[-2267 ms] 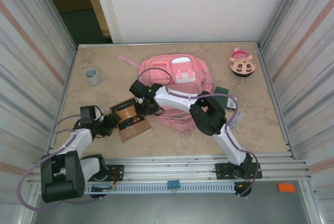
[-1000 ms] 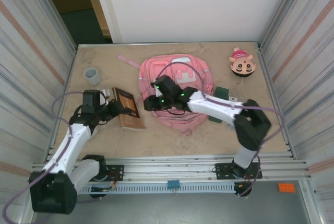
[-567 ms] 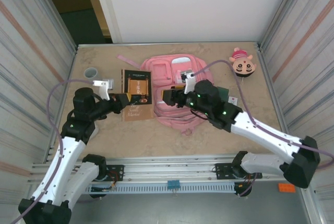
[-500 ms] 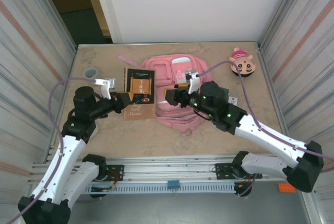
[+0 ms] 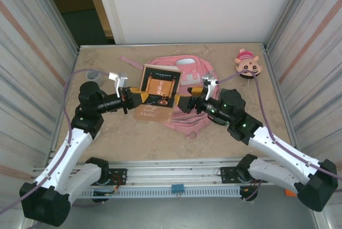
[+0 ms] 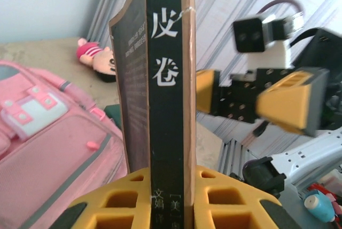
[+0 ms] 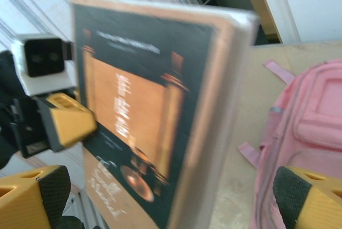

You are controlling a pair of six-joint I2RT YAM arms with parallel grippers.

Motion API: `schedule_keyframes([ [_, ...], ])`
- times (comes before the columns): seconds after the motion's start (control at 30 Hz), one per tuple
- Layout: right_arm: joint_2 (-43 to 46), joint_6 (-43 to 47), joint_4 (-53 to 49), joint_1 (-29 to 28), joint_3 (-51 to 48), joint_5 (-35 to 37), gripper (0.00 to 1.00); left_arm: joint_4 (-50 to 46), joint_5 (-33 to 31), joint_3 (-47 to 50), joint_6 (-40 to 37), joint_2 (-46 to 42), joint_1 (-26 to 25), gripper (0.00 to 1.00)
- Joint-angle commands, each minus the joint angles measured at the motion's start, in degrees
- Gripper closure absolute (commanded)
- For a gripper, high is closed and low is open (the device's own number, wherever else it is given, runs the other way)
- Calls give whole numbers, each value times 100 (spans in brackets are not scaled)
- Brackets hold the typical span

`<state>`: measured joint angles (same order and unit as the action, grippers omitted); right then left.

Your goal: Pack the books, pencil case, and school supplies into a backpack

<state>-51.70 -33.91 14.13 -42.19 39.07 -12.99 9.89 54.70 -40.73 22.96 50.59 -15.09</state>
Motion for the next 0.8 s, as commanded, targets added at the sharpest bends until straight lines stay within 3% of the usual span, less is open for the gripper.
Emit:
schedule_keyframes([
  [0.0, 248, -310, 633, 139, -249, -400, 1, 748, 323, -320, 230, -14, -41, 100],
  [0.17, -55, -429, 639, 154, -167, -972, 1, 1827, 350, -361, 1109, 167, -227, 100],
  [0.47, -822, -1021, 1819, 185, -92, -2234, 1, 2078, 115, -801, 1089, 500, -885, 99],
  [0.67, -618, -1098, 2217, 183, -226, -2775, 1, 798, -599, -861, 182, 520, -881, 100],
  [0.77, -318, -1009, 2253, 181, -293, -2758, 3, 704, -892, -701, 86, 526, -881, 100],
])
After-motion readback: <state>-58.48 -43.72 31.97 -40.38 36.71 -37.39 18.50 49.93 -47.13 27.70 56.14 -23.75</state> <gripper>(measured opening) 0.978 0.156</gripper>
